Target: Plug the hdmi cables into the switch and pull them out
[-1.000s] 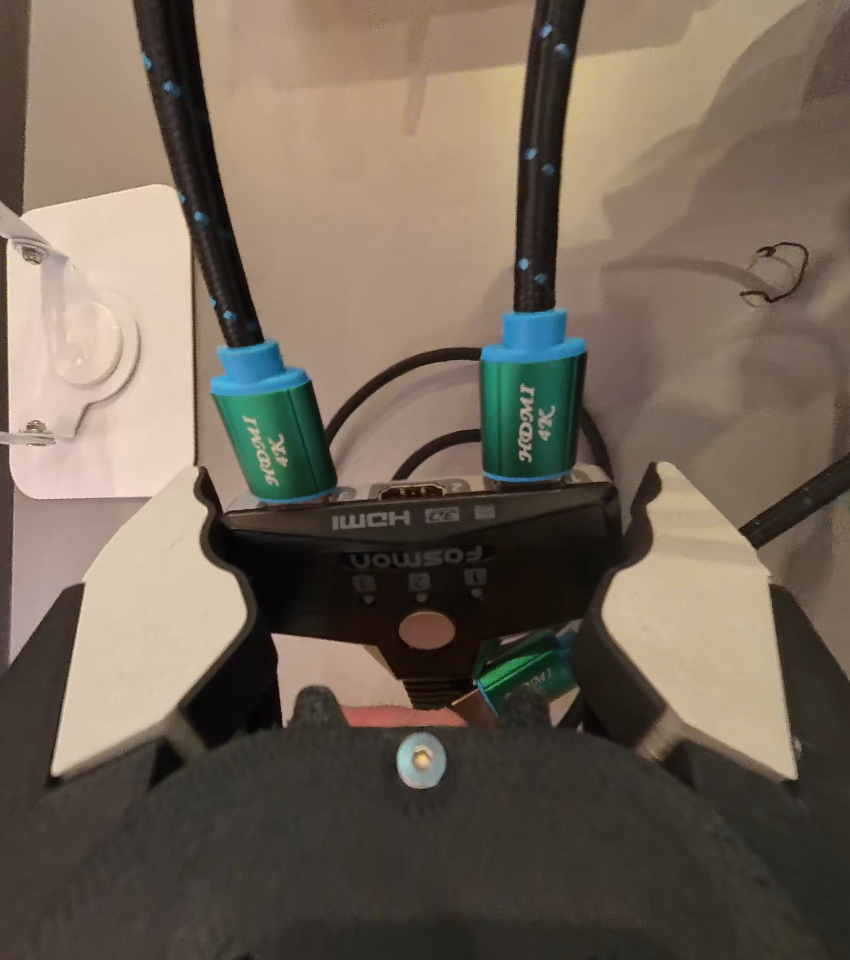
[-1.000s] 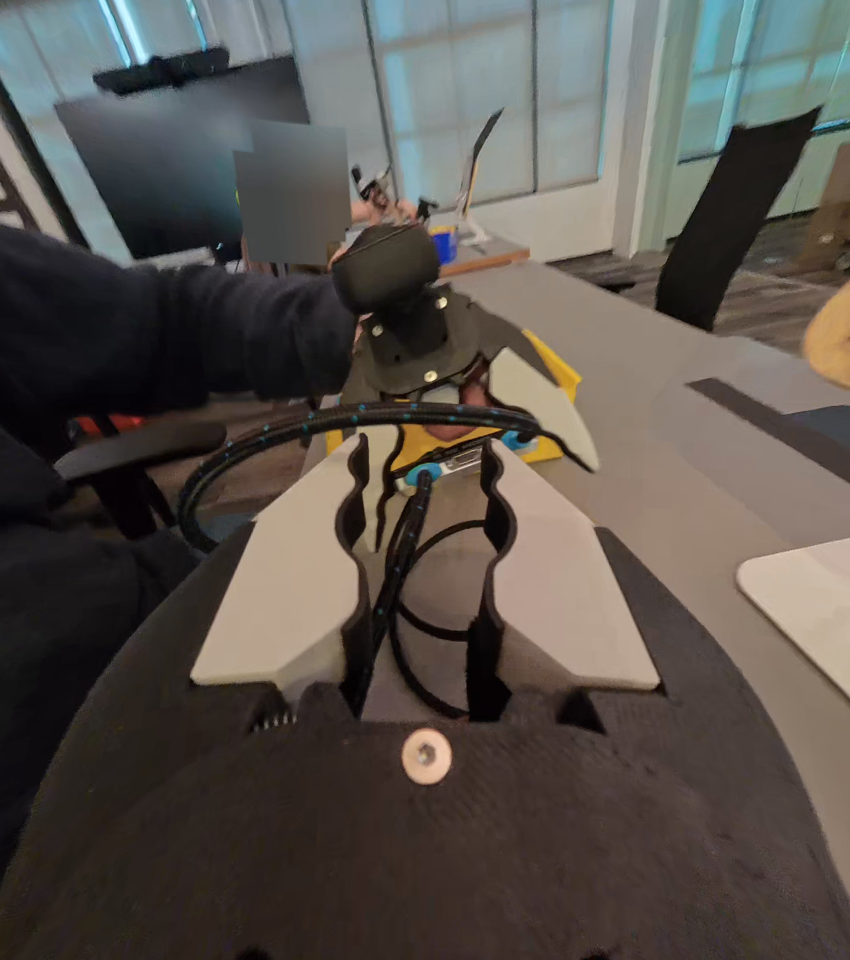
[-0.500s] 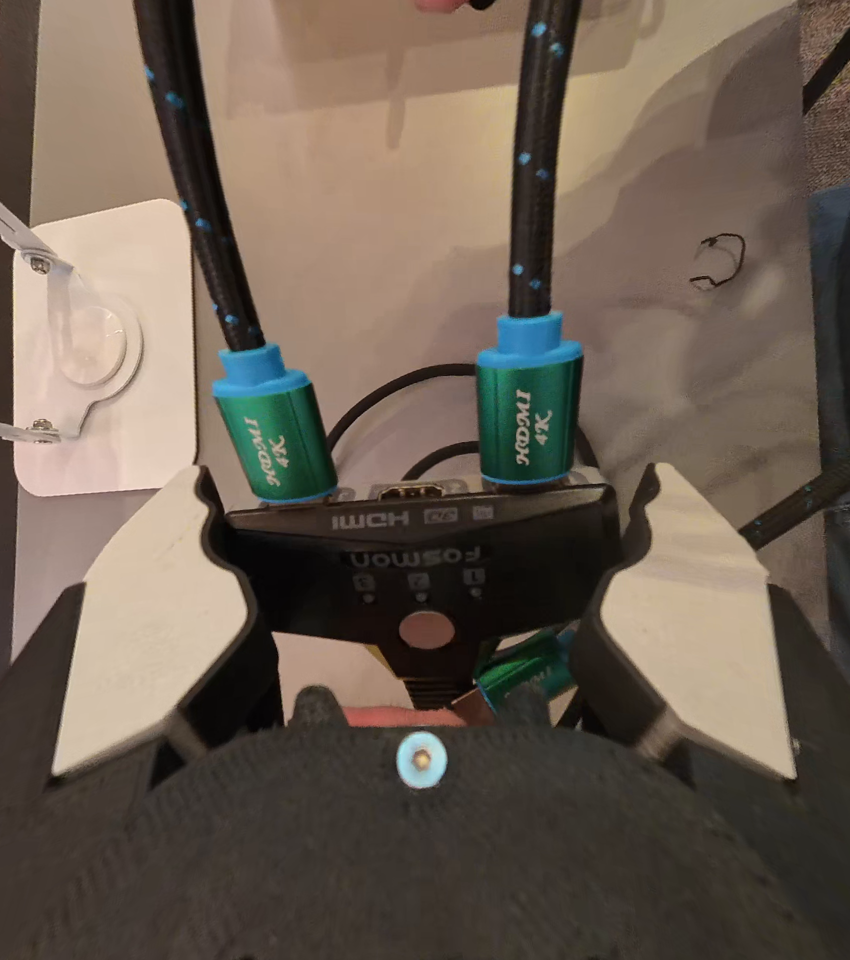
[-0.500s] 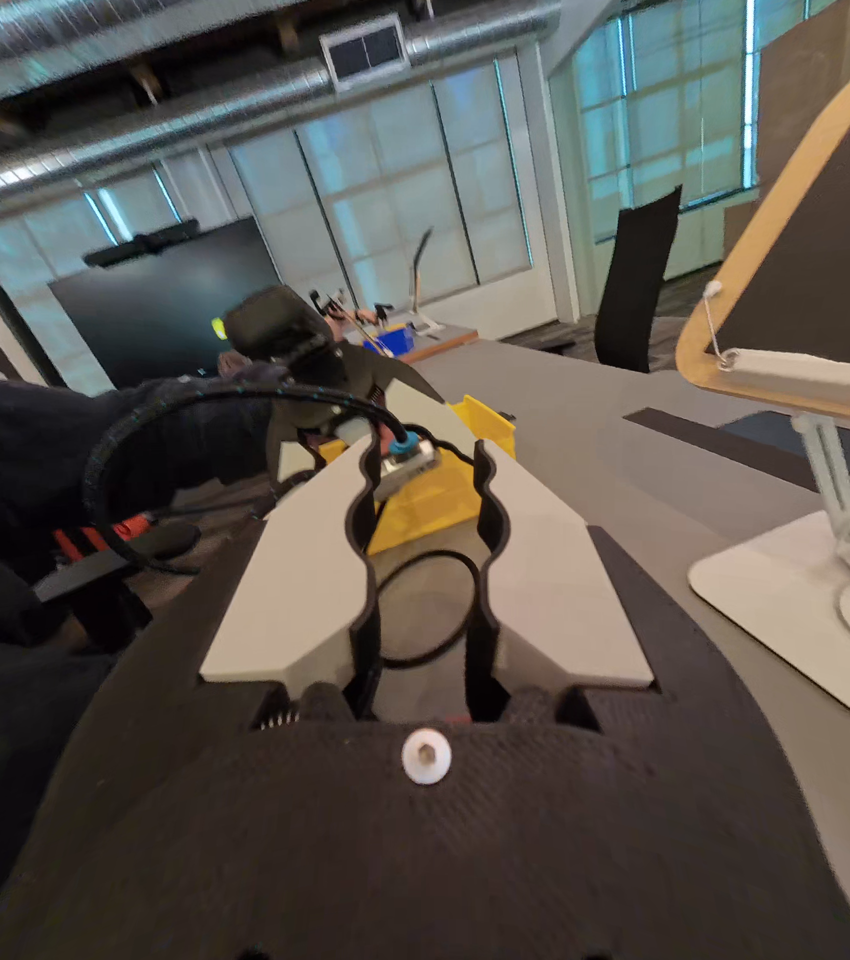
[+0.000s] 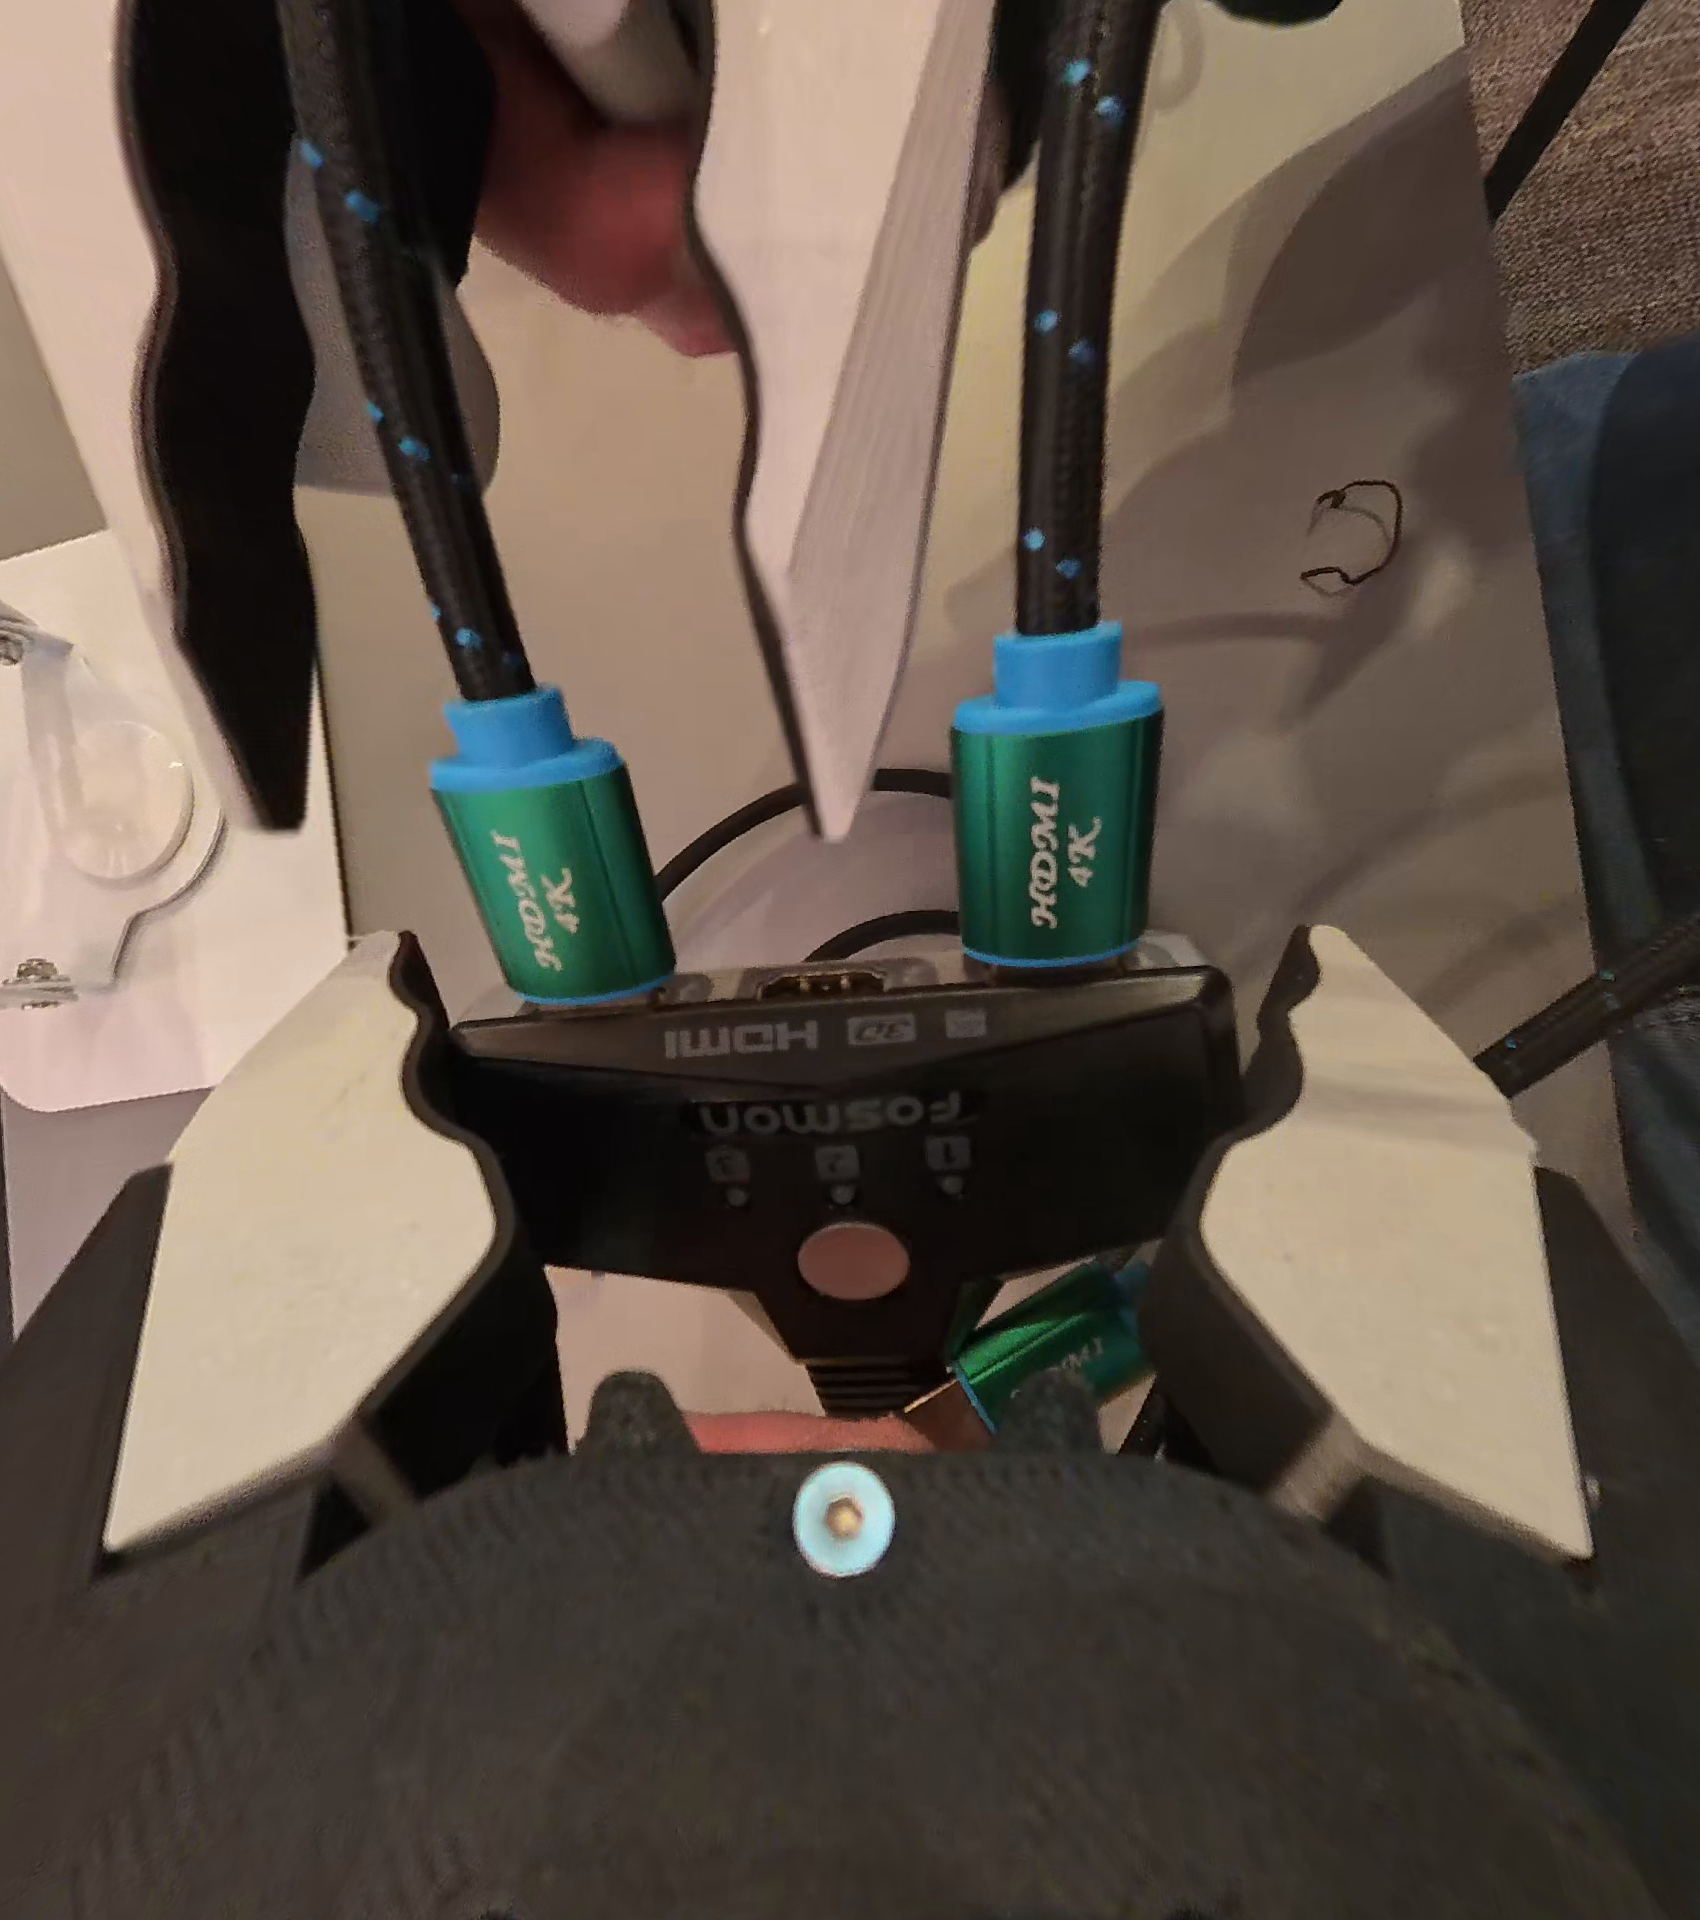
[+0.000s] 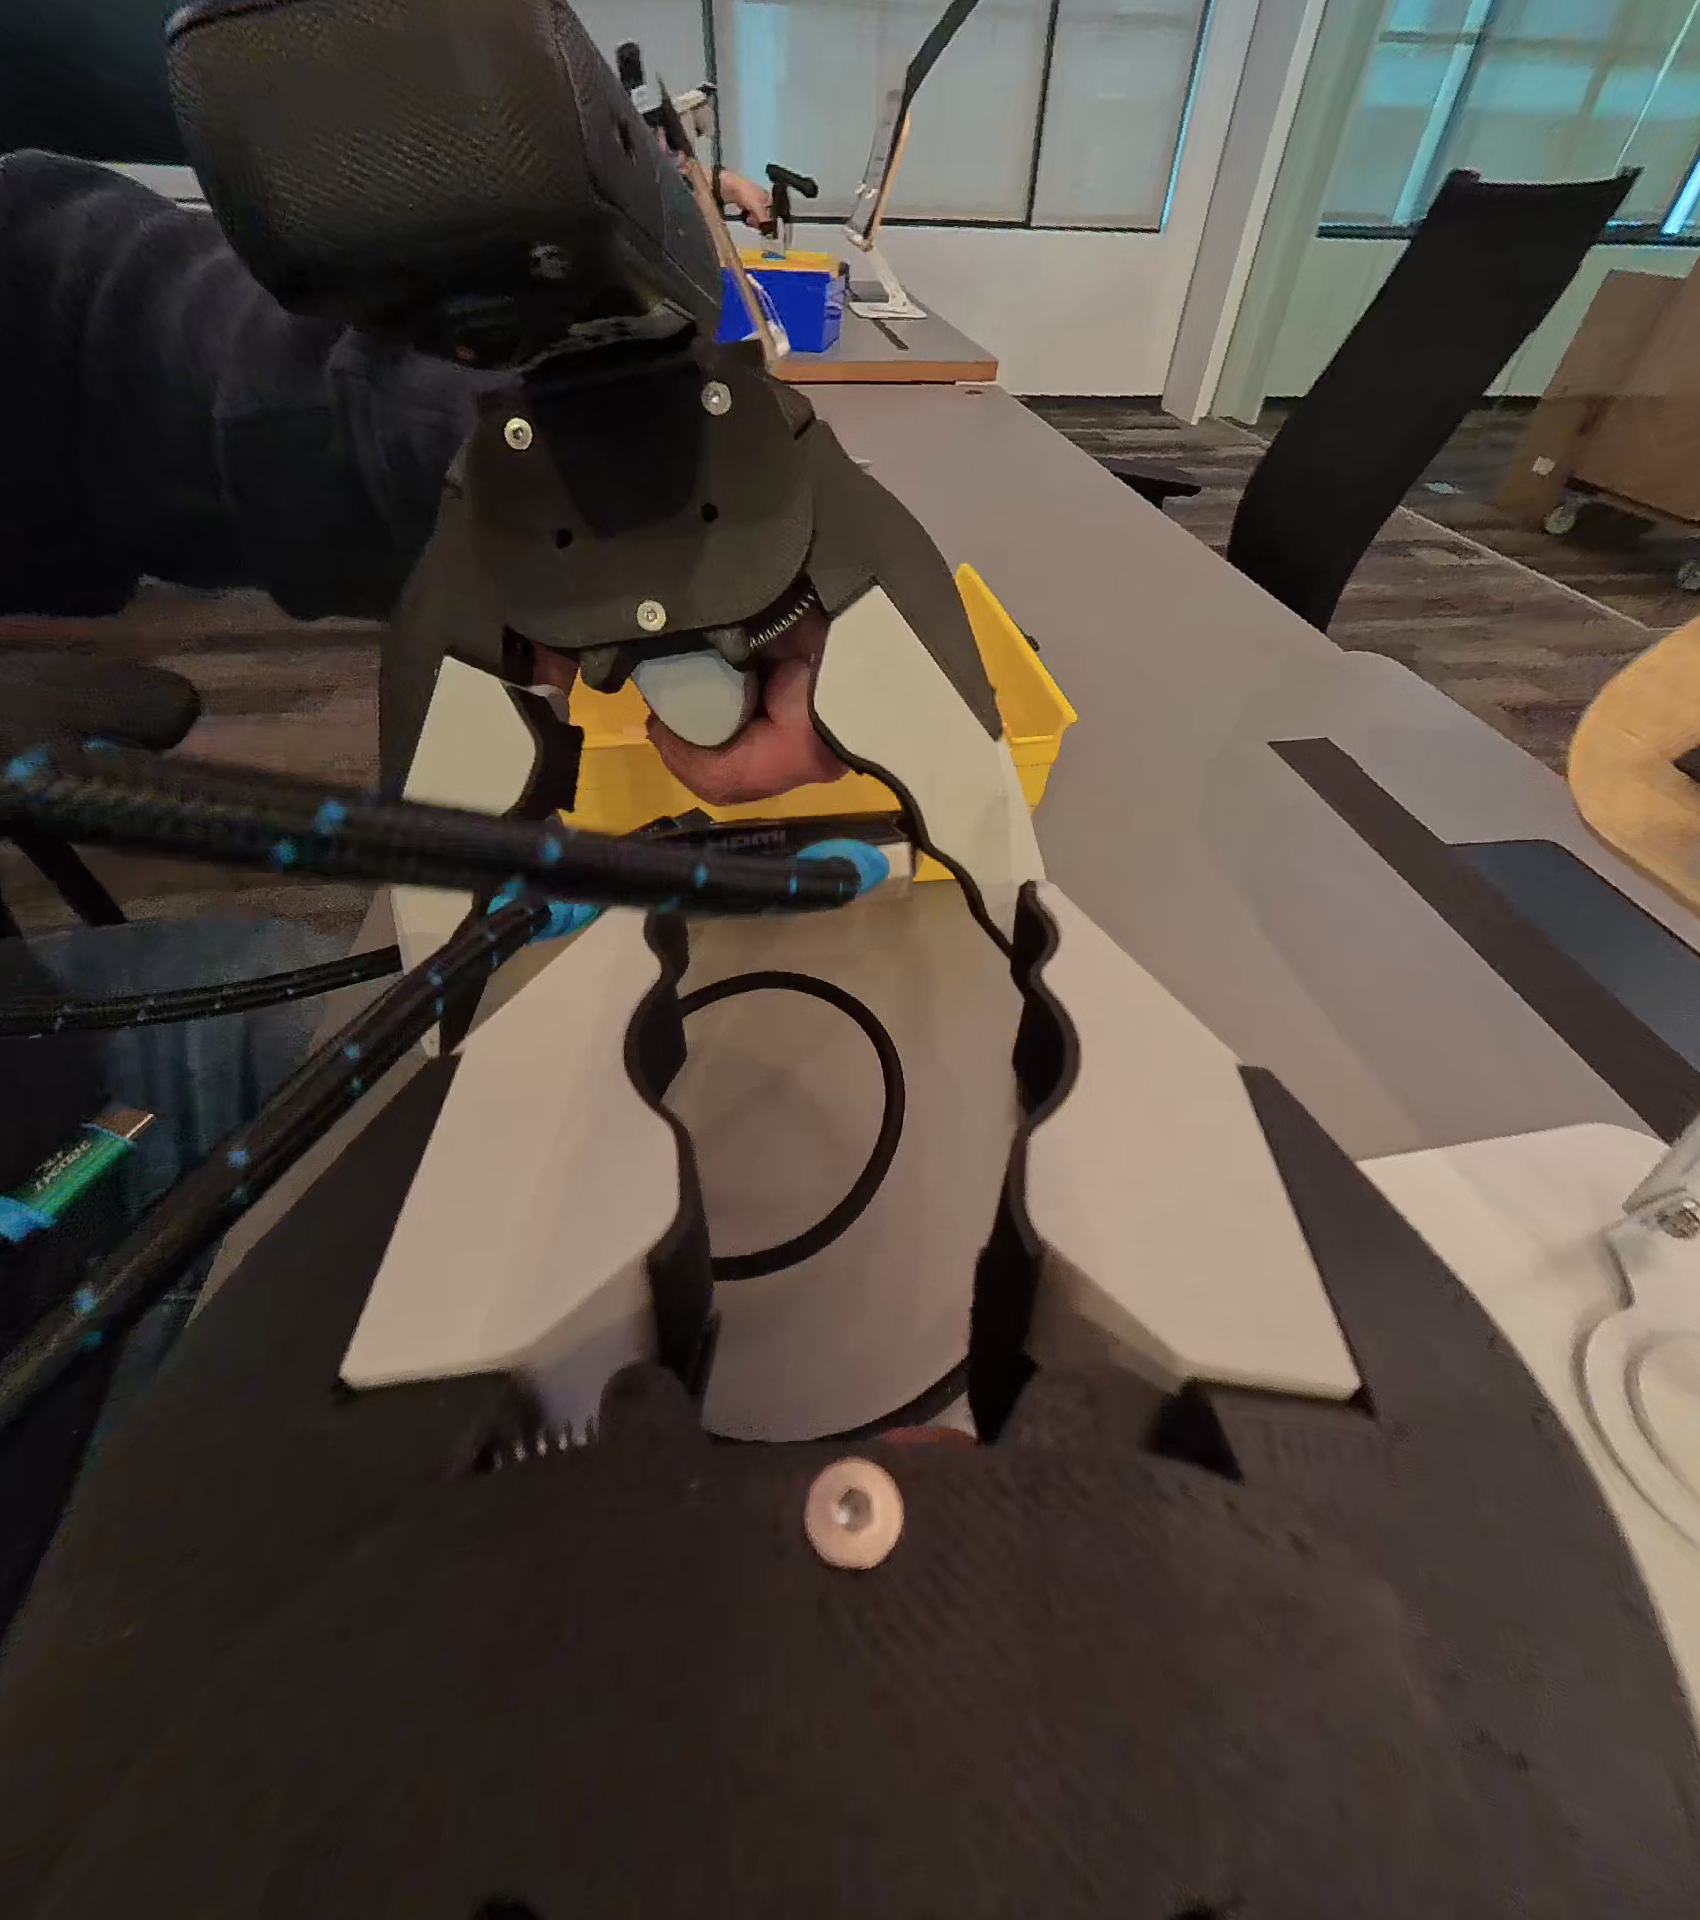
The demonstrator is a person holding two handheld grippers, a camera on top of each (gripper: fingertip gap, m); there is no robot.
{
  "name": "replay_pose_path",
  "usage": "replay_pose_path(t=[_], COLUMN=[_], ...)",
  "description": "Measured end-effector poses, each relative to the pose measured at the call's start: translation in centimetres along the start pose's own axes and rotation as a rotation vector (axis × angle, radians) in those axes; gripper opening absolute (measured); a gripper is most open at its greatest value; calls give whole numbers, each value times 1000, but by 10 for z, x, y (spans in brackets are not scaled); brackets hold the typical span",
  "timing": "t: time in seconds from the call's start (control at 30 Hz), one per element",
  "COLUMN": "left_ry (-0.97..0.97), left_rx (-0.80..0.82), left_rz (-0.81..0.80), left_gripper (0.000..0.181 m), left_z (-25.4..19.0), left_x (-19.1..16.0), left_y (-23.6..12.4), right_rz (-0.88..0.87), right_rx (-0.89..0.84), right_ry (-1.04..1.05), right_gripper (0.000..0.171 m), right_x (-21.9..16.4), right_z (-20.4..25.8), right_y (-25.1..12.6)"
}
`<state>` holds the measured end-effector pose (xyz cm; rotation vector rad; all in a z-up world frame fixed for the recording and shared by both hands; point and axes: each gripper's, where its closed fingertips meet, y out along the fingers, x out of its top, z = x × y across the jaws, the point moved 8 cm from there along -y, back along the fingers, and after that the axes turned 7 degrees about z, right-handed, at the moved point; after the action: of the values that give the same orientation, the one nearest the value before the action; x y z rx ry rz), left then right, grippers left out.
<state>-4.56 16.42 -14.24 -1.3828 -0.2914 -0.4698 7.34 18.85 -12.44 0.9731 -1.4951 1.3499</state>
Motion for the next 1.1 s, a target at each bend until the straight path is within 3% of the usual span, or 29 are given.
replay_pose_path(t=[0.3,0.5,0.83,1.1], left_ry=[29,33,60,69], left_rx=[-38,-56,-44,-2], left_rz=[-3,-18,-35,-62], left_gripper=[143,143,143,143], left_z=[-4,-6,-10,-9], left_x=[6,8,9,13], left_y=[-1,-1,0,-5], right_rz=[-31,-83,0,-102], right_rx=[44,43,-69,75], right_ry=[-44,-59,-224,50], right_gripper=[22,19,19,19], right_x=[-2,-4,3,4], right_z=[8,11,23,14], right_y=[11,10,5,3])
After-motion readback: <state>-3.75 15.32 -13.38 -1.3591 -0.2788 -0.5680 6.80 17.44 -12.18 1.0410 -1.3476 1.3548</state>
